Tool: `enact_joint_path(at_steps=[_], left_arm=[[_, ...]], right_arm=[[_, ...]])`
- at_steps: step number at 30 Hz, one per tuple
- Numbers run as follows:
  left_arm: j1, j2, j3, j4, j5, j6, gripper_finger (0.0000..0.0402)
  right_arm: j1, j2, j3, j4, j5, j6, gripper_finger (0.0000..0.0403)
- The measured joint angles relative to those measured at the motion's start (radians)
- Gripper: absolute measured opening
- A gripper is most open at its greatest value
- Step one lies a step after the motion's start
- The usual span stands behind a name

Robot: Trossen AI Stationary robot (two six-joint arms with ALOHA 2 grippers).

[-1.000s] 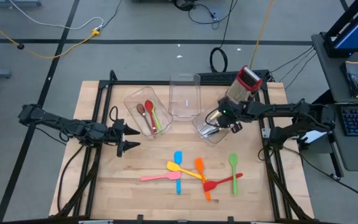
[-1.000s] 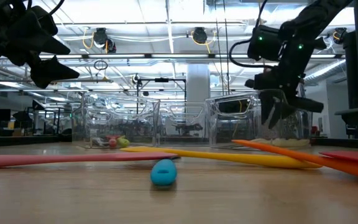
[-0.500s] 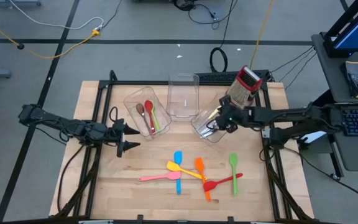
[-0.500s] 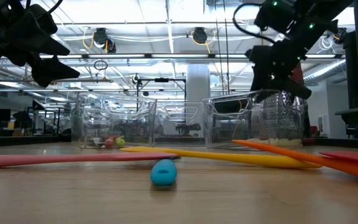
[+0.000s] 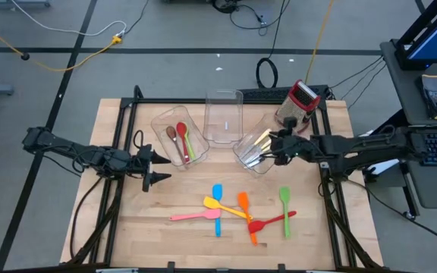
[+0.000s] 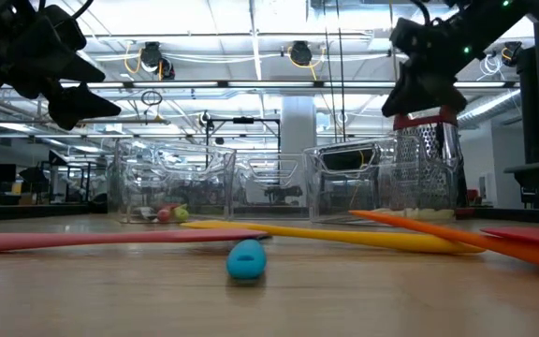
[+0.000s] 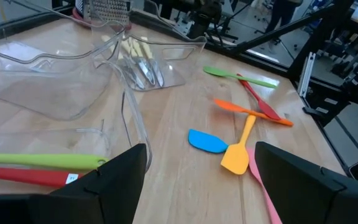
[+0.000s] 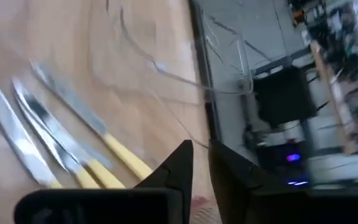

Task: Pick & Place Kitchen Items
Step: Put the green spatula into the middle transparent bin

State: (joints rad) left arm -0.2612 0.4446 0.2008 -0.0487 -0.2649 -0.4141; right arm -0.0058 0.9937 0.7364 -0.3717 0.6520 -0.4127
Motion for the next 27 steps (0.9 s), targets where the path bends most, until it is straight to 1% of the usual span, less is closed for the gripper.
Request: enact_joint_path(at_steps=[2, 6, 14, 16, 20, 23, 27], left_arm=[[0.0, 0.0, 0.0, 0.0, 0.0, 0.0, 0.0306], [0.0, 0.0, 0.0, 0.003, 0.0, -0.004, 0.0306], [0.0, 0.0, 0.0, 0.062, 0.0, -0.01, 0.0306], [0.0, 0.0, 0.0, 0.081, 0.0, -0.01, 0.0306], [0.0, 0.0, 0.0, 0.104, 0.0, -0.01, 0.0306], [0.0, 0.0, 0.0, 0.117, 0.0, -0.01, 0.0306], [0.0, 0.0, 0.0, 0.131, 0.0, -0.01, 0.0306]], right_arm=[[0.022, -0.014, 0.0, -0.001, -0.035, 0.133, 0.0036], [0.065, -0.041, 0.0, 0.001, -0.187, 0.341, 0.003], [0.164, -0.053, 0.0, 0.009, -0.47, 0.575, 0.0029], [0.185, -0.053, 0.0, 0.021, -0.523, 0.637, 0.0029], [0.231, -0.053, 0.0, 0.05, -0.558, 0.762, 0.0024], [0.265, -0.053, 0.0, 0.07, -0.601, 0.835, 0.0014], [0.319, -0.053, 0.0, 0.07, -0.629, 0.934, 0.0002]])
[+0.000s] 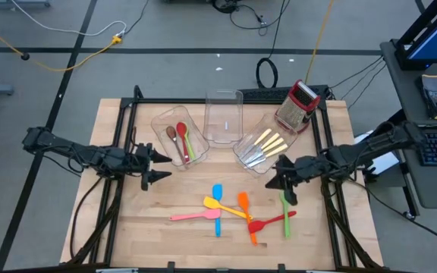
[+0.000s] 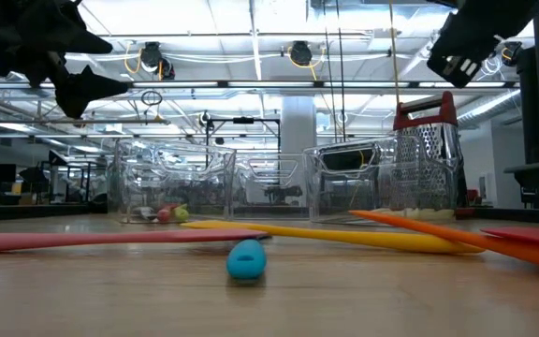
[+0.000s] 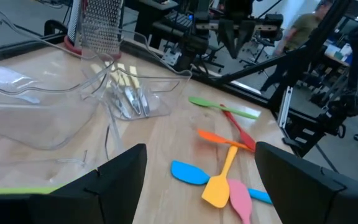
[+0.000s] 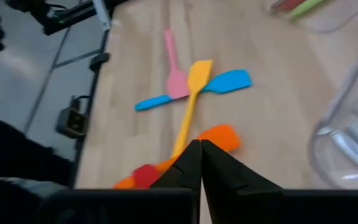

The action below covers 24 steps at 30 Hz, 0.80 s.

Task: Pick & Place Kitchen Items
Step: Put the green spatula into the middle transparent bin

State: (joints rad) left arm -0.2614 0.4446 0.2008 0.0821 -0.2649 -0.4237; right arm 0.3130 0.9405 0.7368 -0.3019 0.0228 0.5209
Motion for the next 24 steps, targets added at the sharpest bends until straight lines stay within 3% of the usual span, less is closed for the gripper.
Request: enact_joint_path(at_steps=[8, 24], left_arm=[[0.0, 0.0, 0.0, 0.0, 0.0, 0.0, 0.0306], [0.0, 0.0, 0.0, -0.002, 0.0, 0.001, 0.0306]], right_arm=[[0.123, 0.0, 0.0, 0.02, -0.005, 0.168, 0.0001], [0.261, 0.0, 0.0, -0.043, -0.212, 0.781, 0.0001]])
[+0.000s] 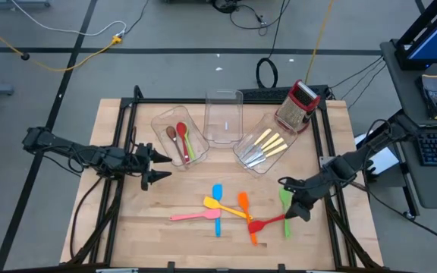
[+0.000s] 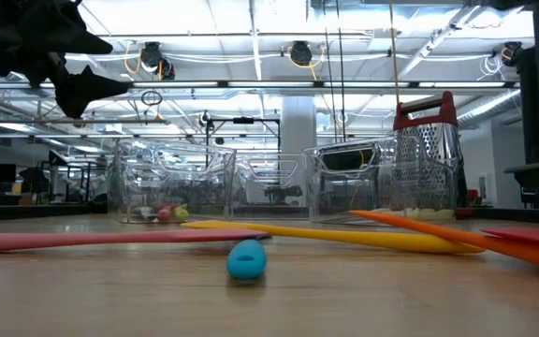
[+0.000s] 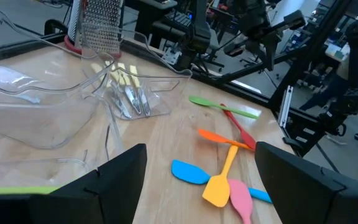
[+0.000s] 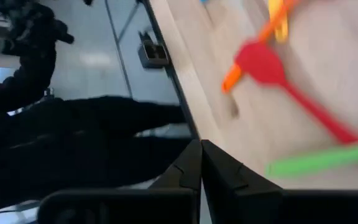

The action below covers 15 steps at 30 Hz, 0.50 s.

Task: Pick & Place Kitchen Items
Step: Put the green spatula into the middle transparent bin

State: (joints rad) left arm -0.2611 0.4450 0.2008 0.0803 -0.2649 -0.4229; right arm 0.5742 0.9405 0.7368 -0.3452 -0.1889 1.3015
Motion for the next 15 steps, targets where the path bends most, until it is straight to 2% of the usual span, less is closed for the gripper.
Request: enact_joint_path(at_steps=[12, 15], left_arm=[[0.0, 0.0, 0.0, 0.0, 0.0, 0.0, 0.0306], [0.0, 0.0, 0.0, -0.001, 0.0, 0.0, 0.0306]], right_arm=[[0.05, 0.0, 0.0, -0.129, -0.023, 0.289, 0.0001], [0.052, 0.0, 0.0, -0.135, -0.023, 0.31, 0.0001]])
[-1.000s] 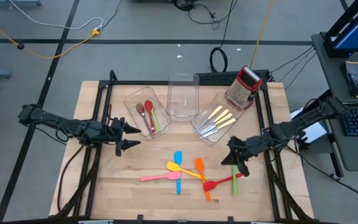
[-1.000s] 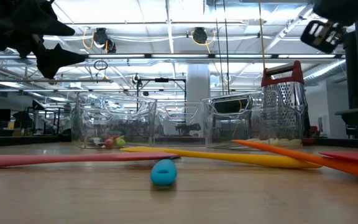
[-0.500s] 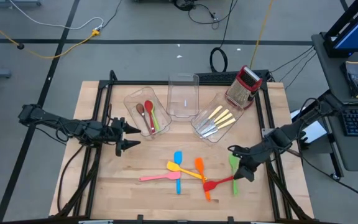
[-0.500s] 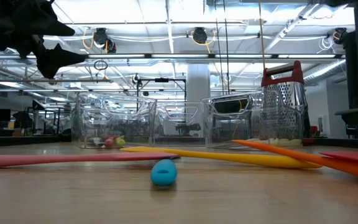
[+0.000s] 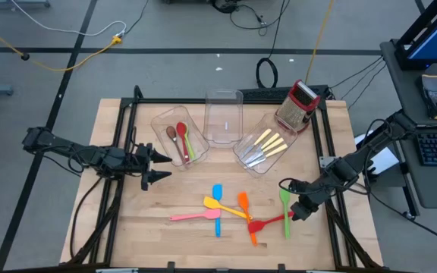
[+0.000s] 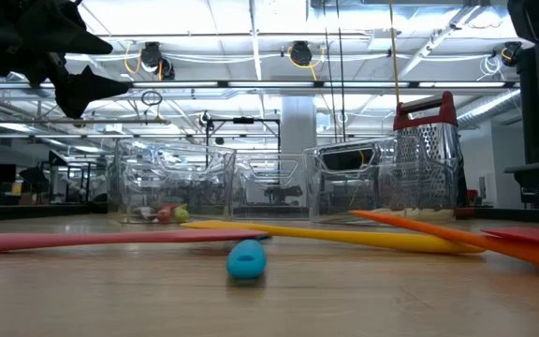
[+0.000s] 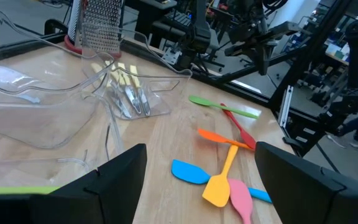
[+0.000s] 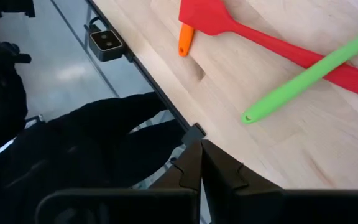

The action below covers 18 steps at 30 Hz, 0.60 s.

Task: Pick & Place Kitchen Items
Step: Put the green spatula into the middle transparent bin

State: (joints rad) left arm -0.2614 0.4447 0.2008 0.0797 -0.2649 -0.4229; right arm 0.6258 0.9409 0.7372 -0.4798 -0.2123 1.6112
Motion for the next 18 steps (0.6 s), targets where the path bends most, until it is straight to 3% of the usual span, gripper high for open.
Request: enact_joint_path(at_steps=[7, 18], left_arm=[[0.0, 0.0, 0.0, 0.0, 0.0, 0.0, 0.0306], [0.0, 0.0, 0.0, 0.0, 0.0, 0.0, 0.0306]], right_arm=[[0.0, 0.0, 0.0, -0.013, 0.001, 0.01, 0.0015], [0.0, 0.0, 0.0, -0.092, 0.002, 0.028, 0.0091]])
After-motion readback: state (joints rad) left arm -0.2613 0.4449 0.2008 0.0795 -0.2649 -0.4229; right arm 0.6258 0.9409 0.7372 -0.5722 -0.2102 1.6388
